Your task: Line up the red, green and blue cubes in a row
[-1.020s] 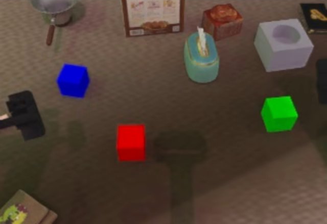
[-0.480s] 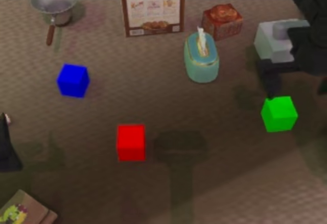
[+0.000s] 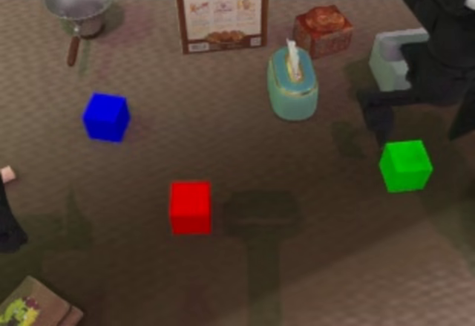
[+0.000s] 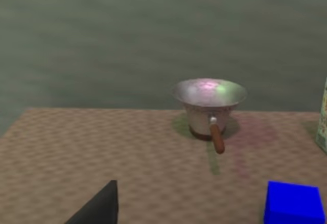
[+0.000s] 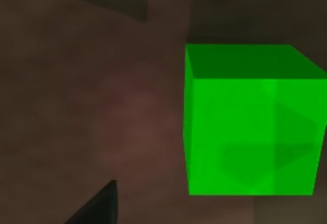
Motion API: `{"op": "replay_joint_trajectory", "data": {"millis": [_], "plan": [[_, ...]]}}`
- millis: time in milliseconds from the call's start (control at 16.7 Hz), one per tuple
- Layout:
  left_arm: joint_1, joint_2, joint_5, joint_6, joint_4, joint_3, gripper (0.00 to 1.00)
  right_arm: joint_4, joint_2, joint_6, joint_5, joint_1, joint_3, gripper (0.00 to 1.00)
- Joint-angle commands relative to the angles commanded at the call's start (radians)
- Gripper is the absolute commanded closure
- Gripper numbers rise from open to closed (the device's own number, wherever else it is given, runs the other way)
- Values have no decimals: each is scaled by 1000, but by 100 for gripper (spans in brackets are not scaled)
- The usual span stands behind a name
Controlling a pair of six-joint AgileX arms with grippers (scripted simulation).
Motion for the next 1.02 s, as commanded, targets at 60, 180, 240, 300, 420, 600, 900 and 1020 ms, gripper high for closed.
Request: {"op": "replay_joint_trajectory", "data": {"millis": [60,180,240,300,420,600,900,1020], "plan": [[0,0,0,0,0,0,0,2,-2,-1,0,-5,-2,0],[0,0,0,0,0,0,0,18,4,-2,0,-4,-16,0],[0,0,0,0,0,0,0,42,12,-2,0,-3,-33,0],[0,0,0,0,0,0,0,76,24,-2,0,-2,-55,0],[0,0,0,0,0,0,0,164,52,0,0,-1,-106,0],[0,0,0,0,0,0,0,265,89,2,1,1,-172,0],[0,0,0,0,0,0,0,280,97,3,1,2,-183,0],[0,0,0,0,0,0,0,280,97,3,1,2,-183,15]]}}
